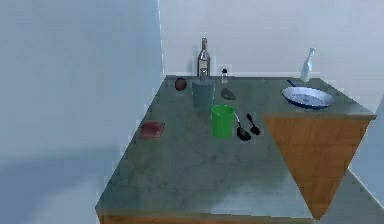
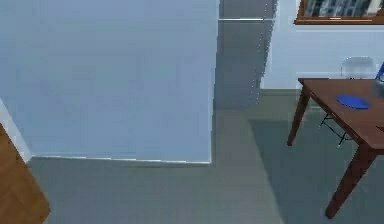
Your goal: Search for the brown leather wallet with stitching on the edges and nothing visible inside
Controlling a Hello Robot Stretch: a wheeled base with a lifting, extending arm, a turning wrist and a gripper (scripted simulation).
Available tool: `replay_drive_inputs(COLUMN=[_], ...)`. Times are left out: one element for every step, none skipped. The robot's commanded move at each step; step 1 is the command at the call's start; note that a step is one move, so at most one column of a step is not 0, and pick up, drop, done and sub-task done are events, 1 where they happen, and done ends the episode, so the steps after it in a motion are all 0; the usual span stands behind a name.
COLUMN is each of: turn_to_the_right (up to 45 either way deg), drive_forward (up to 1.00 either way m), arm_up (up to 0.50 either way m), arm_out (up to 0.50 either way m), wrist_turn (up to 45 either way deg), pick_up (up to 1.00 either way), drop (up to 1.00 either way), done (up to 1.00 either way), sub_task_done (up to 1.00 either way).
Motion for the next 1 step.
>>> replay_drive_inputs(turn_to_the_right=[-9.0], drive_forward=[0.0], arm_up=[0.0], arm_out=[0.0], wrist_turn=[0.0], pick_up=[0.0], drop=[0.0], done=[0.0], sub_task_done=[0.0])
